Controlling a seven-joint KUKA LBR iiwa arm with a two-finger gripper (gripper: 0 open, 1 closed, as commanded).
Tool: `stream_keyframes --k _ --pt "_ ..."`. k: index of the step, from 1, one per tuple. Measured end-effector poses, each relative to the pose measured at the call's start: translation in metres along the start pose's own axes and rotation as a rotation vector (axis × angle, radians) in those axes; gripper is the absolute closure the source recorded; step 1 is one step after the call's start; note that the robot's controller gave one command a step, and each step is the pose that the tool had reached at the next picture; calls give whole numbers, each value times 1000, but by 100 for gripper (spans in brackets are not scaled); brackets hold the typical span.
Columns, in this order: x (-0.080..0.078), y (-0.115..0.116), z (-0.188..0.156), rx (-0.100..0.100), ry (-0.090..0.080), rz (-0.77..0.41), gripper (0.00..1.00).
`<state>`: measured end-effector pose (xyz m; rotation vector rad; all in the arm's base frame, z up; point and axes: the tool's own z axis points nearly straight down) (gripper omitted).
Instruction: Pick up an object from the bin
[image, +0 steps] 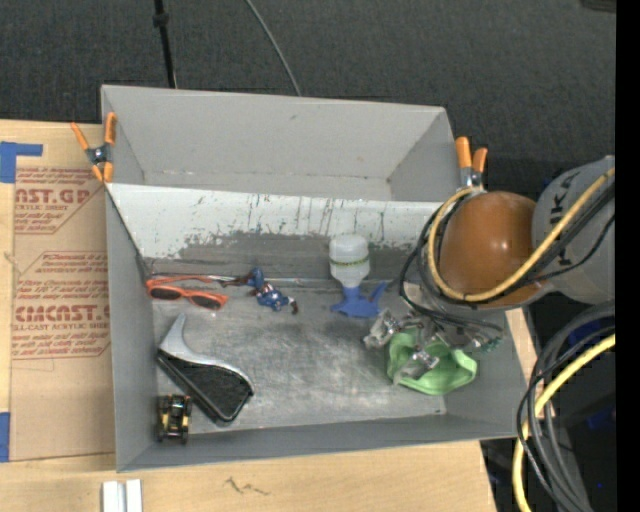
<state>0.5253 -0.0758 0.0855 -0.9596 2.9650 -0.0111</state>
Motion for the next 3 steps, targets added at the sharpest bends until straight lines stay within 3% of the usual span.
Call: stream_keyframes --k 1,2,3 --pt "-3 7 -38 -23 20 -177 100" --pt "-10 -1 -106 -18 22 -15 100" --pt "-25 -2 -130 -10 14 -109 100"
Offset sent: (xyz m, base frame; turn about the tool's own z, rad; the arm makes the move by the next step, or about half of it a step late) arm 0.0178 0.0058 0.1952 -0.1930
